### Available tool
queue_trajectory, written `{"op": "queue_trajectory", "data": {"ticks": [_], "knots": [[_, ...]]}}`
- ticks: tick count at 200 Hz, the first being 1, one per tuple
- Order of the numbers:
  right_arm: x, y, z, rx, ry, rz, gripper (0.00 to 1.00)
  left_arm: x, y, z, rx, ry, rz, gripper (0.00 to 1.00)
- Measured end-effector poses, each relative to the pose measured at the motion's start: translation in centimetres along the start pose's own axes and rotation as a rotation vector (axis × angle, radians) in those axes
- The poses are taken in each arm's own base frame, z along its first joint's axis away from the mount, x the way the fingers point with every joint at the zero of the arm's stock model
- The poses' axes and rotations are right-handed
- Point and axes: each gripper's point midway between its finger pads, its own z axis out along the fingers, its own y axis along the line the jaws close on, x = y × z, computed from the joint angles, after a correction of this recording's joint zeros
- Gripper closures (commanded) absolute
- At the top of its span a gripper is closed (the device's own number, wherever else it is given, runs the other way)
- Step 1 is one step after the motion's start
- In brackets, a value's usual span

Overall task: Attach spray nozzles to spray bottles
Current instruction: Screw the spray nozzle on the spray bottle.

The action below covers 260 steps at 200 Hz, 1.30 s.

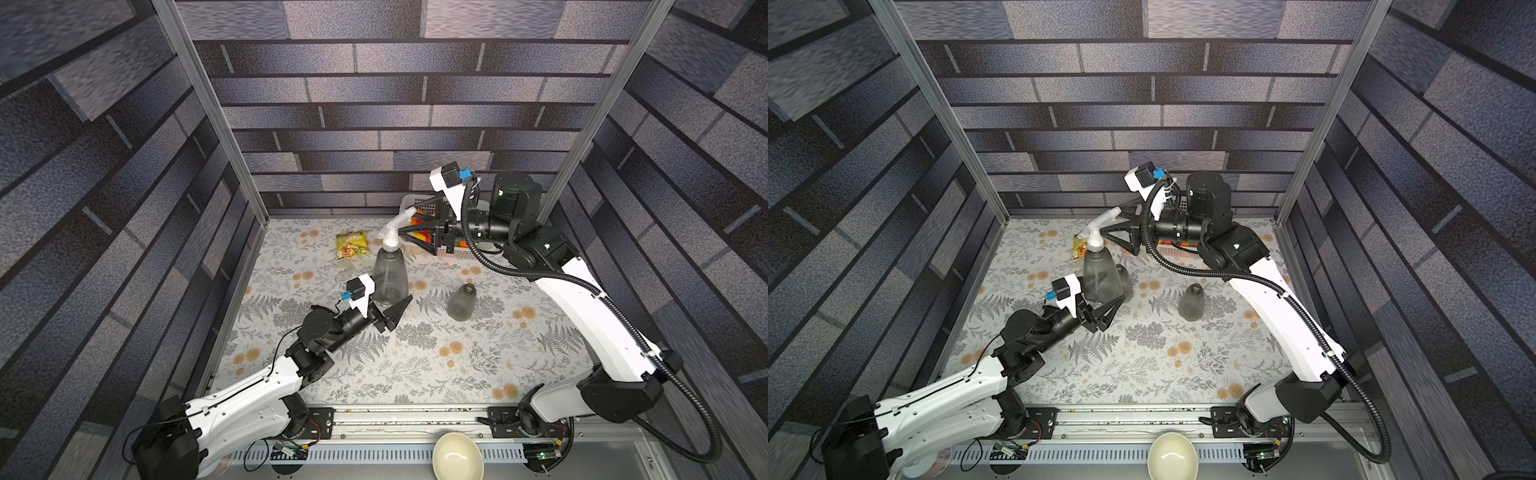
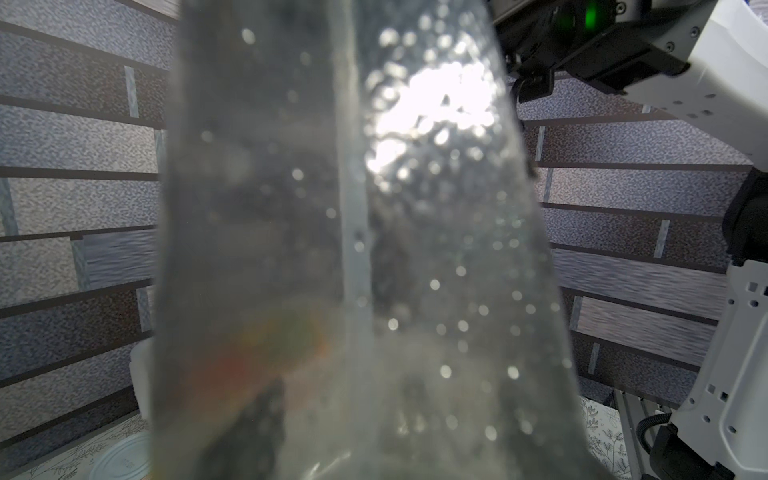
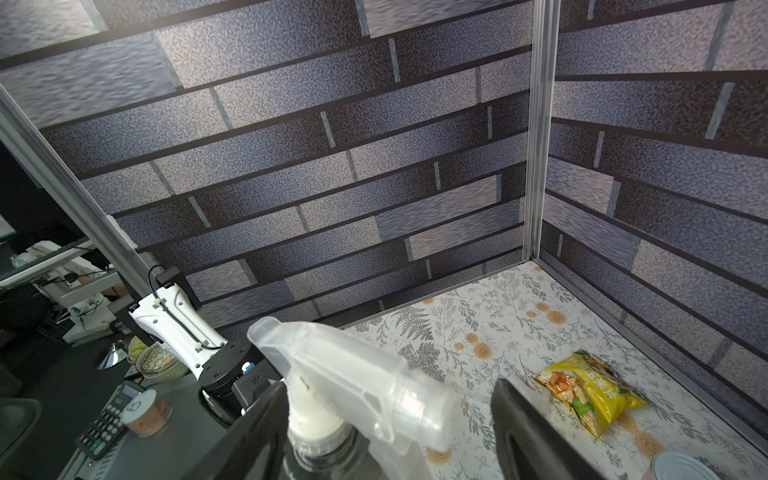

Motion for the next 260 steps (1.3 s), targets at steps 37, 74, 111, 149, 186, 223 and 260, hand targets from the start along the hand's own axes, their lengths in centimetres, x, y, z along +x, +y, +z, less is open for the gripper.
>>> {"op": "queue_trajectory", "data": {"ticks": [37, 74, 111, 149, 186, 223, 260], "knots": [[0.0, 0.8, 0.0, -0.044, 0.003, 0.027, 0.48, 1.2, 0.3, 0.4, -0.007, 0.032, -0.008, 0.34], [0.5, 1.3, 0.3, -0.057, 0.017, 0.032, 0.54, 2.1, 0.6, 0.8, -0.013, 0.058, -0.018, 0.34], [2.0, 1.9, 0.4, -0.036, 0.047, 0.032, 0.61, 2.1, 0.7, 0.9, -0.014, 0.059, -0.017, 0.34], [2.5, 2.4, 0.3, 0.026, 0.057, 0.003, 0.66, 2.0, 0.7, 0.9, -0.014, 0.056, -0.016, 0.34], [2.9, 2.7, 0.6, 0.096, 0.072, -0.023, 0.64, 1.9, 0.9, 1.0, -0.024, 0.056, -0.016, 0.34], [3.7, 2.9, 0.6, 0.151, 0.089, -0.037, 0.59, 2.2, 1.1, 1.0, -0.040, 0.071, -0.015, 0.34], [4.0, 3.5, 0.3, 0.190, 0.102, -0.047, 0.53, 2.3, 1.0, 1.1, -0.042, 0.080, 0.002, 0.34]]}}
